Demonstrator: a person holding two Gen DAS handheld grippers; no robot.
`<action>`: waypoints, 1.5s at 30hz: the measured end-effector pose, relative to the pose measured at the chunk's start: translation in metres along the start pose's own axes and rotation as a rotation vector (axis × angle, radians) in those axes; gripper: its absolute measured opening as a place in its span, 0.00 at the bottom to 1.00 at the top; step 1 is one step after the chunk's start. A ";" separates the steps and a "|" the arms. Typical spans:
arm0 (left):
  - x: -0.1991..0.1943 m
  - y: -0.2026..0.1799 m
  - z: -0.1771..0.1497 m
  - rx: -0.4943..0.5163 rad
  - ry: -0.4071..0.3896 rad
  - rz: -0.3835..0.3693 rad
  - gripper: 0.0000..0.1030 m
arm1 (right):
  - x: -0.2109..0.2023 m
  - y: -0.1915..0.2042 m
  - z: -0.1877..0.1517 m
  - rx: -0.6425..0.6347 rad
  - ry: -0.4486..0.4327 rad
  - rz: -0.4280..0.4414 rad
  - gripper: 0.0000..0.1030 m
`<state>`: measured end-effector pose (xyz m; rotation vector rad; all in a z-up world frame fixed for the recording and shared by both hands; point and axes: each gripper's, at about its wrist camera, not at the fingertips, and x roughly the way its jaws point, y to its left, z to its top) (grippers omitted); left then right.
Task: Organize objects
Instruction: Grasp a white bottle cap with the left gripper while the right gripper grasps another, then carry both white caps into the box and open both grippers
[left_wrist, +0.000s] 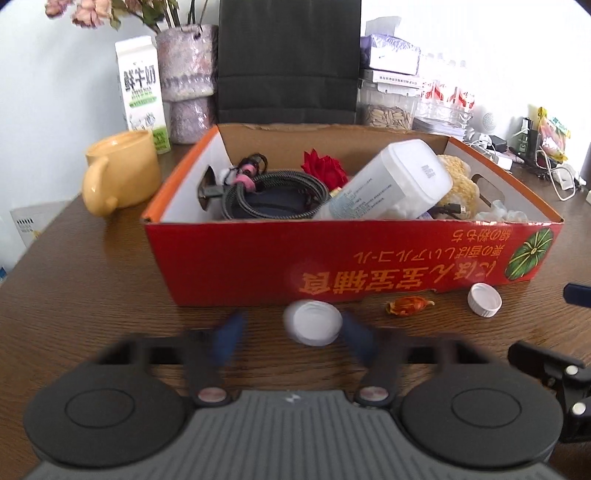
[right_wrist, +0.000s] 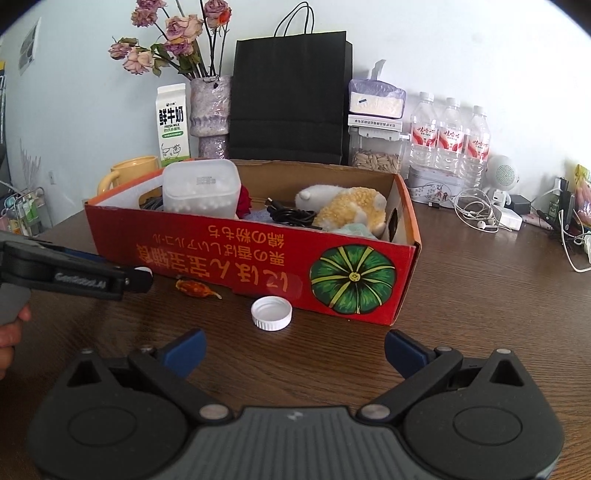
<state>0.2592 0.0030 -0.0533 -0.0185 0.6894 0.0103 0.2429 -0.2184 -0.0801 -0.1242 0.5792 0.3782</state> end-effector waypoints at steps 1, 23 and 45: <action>0.000 -0.001 0.000 0.002 -0.008 0.001 0.29 | 0.001 0.000 0.001 0.002 0.000 0.002 1.00; -0.014 0.011 -0.001 -0.042 -0.074 -0.034 0.28 | 0.039 0.016 0.016 0.031 0.095 -0.005 0.94; -0.020 0.007 -0.006 -0.033 -0.099 -0.048 0.28 | 0.039 0.022 0.020 0.034 0.042 0.019 0.27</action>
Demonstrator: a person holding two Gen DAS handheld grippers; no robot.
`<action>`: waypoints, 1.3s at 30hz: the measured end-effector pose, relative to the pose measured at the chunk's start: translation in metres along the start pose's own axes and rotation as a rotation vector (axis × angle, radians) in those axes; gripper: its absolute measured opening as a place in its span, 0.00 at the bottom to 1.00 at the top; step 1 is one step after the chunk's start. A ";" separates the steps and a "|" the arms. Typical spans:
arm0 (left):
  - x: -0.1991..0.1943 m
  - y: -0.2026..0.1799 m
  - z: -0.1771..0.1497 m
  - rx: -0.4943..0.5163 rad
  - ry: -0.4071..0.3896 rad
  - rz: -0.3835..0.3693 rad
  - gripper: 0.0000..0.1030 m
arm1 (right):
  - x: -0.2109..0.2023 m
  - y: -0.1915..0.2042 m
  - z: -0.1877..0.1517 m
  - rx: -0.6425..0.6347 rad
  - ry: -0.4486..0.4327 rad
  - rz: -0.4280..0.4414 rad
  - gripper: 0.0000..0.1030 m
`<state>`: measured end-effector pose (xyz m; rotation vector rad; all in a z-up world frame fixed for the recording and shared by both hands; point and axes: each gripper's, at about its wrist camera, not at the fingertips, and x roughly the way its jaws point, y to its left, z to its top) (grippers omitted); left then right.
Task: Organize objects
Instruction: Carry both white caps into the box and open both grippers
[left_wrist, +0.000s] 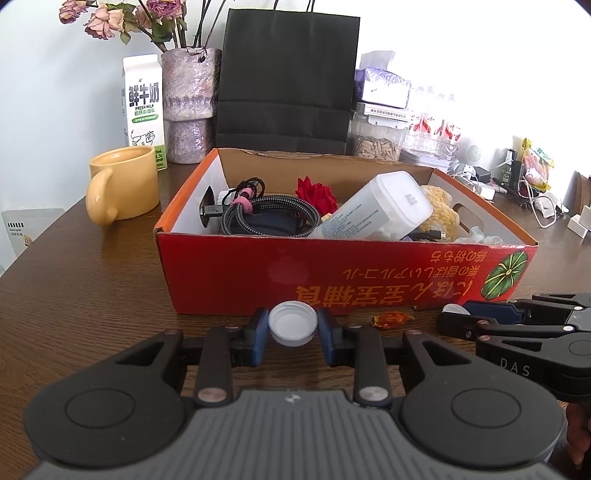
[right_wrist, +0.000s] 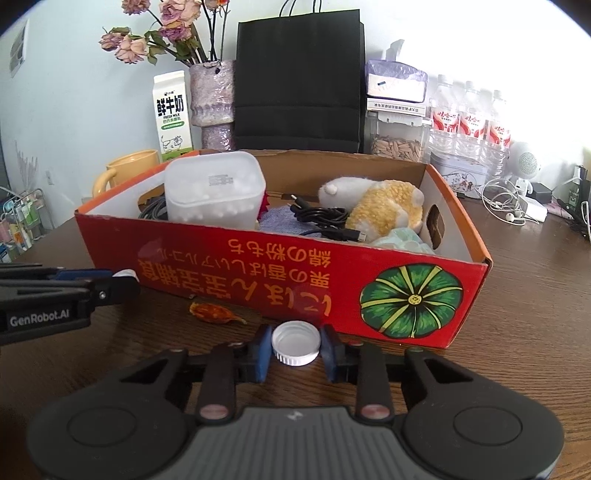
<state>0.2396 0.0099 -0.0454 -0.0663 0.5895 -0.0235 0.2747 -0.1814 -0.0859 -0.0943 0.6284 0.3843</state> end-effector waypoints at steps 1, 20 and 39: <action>0.000 0.000 0.000 0.000 -0.001 0.001 0.28 | -0.002 0.000 0.000 0.000 -0.008 -0.002 0.26; -0.037 -0.010 -0.007 -0.008 -0.080 -0.018 0.28 | -0.049 0.010 -0.009 -0.026 -0.141 0.028 0.26; -0.052 -0.018 0.060 -0.034 -0.243 -0.035 0.28 | -0.064 0.009 0.049 -0.057 -0.294 0.037 0.27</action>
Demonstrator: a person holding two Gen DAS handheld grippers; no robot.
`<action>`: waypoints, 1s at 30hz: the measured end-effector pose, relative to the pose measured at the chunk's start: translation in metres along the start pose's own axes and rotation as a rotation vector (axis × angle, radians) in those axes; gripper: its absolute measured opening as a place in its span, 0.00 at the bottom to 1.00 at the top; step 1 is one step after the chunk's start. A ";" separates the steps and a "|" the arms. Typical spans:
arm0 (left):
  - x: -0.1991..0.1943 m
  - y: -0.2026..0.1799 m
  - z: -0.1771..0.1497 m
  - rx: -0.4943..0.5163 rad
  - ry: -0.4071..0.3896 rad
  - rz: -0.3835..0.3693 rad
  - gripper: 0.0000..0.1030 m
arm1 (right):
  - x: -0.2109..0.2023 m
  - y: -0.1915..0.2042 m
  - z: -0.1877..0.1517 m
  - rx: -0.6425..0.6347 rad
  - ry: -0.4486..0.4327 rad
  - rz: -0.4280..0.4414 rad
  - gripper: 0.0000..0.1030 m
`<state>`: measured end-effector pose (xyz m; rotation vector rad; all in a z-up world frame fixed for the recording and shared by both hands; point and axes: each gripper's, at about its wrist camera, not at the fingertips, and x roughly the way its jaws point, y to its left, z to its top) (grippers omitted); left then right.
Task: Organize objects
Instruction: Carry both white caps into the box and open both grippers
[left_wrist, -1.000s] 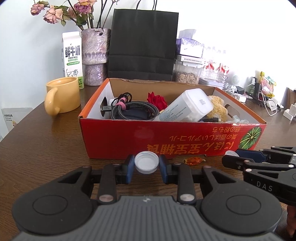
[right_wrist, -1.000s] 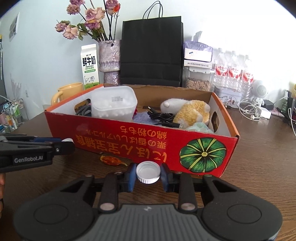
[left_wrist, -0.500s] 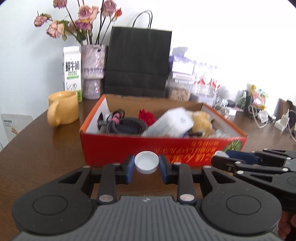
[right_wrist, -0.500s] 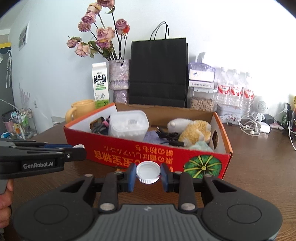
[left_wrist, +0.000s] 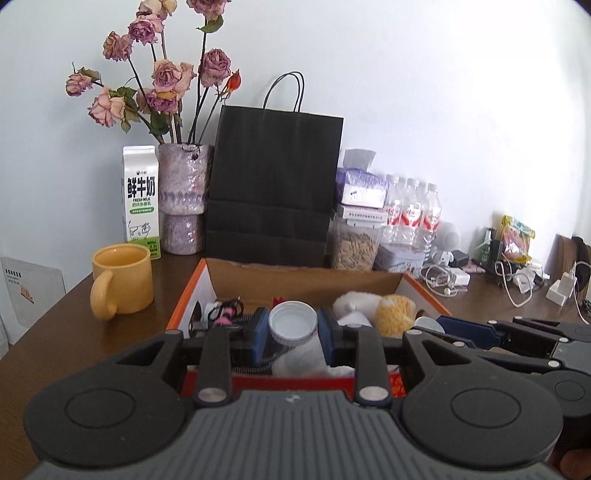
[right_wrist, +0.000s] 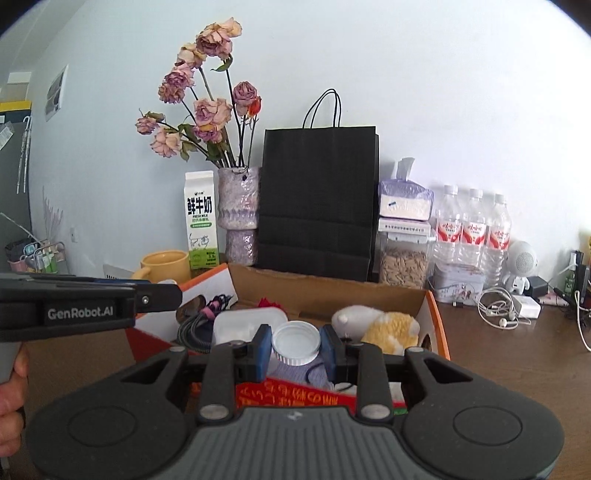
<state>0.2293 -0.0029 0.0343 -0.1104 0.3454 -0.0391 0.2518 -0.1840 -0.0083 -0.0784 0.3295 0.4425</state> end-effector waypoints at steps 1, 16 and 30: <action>0.002 0.001 0.004 -0.005 -0.006 -0.004 0.28 | 0.003 -0.001 0.003 -0.001 -0.005 0.000 0.27; 0.061 0.006 0.032 -0.025 -0.011 0.014 0.28 | 0.063 -0.023 0.033 0.010 -0.034 0.001 0.27; 0.118 0.016 0.035 -0.025 0.058 0.045 0.28 | 0.115 -0.042 0.025 0.055 0.032 -0.004 0.26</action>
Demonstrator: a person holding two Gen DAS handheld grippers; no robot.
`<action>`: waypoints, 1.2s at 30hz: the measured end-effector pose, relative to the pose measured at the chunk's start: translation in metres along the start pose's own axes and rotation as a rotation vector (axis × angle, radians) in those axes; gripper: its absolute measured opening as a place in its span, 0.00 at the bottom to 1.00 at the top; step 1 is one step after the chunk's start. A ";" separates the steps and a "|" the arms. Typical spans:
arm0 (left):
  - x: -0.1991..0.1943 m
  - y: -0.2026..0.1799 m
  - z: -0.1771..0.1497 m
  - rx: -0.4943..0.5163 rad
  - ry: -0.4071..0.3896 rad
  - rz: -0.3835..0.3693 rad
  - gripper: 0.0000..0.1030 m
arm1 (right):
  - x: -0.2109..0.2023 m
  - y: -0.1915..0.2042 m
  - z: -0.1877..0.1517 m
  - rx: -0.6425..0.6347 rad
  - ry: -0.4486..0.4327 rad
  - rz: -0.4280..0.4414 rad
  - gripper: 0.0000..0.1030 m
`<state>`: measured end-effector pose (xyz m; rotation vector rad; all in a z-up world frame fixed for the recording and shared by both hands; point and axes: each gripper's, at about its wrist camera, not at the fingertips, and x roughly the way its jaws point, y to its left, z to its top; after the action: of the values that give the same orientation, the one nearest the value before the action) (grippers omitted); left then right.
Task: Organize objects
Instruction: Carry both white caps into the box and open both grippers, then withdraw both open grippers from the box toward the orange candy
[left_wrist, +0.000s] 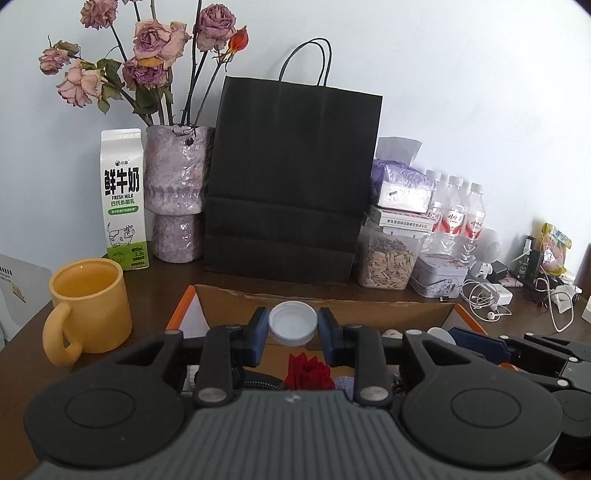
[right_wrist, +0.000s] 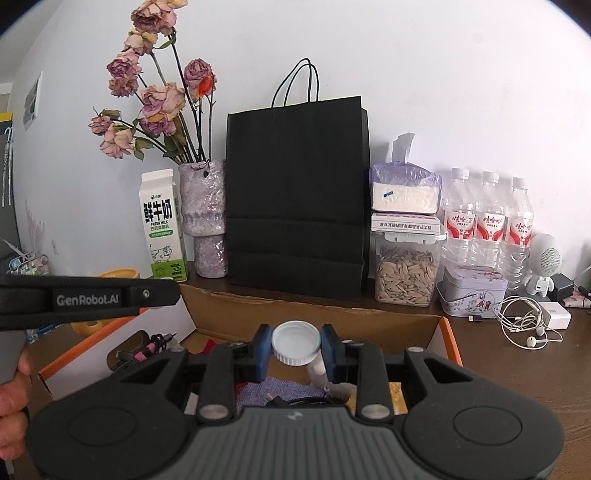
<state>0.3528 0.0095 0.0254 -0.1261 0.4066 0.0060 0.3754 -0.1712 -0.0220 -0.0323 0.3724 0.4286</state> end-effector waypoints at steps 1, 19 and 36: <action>0.001 0.001 -0.001 -0.001 0.007 0.001 0.28 | 0.001 -0.001 -0.001 0.001 0.004 -0.003 0.27; 0.002 0.005 -0.003 -0.025 0.004 0.071 1.00 | 0.007 -0.006 -0.007 0.022 0.047 -0.044 1.00; -0.004 0.003 -0.004 -0.025 -0.012 0.062 1.00 | 0.000 -0.006 -0.005 0.033 0.030 -0.045 1.00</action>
<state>0.3478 0.0124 0.0232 -0.1384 0.3981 0.0730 0.3765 -0.1776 -0.0274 -0.0151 0.4075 0.3774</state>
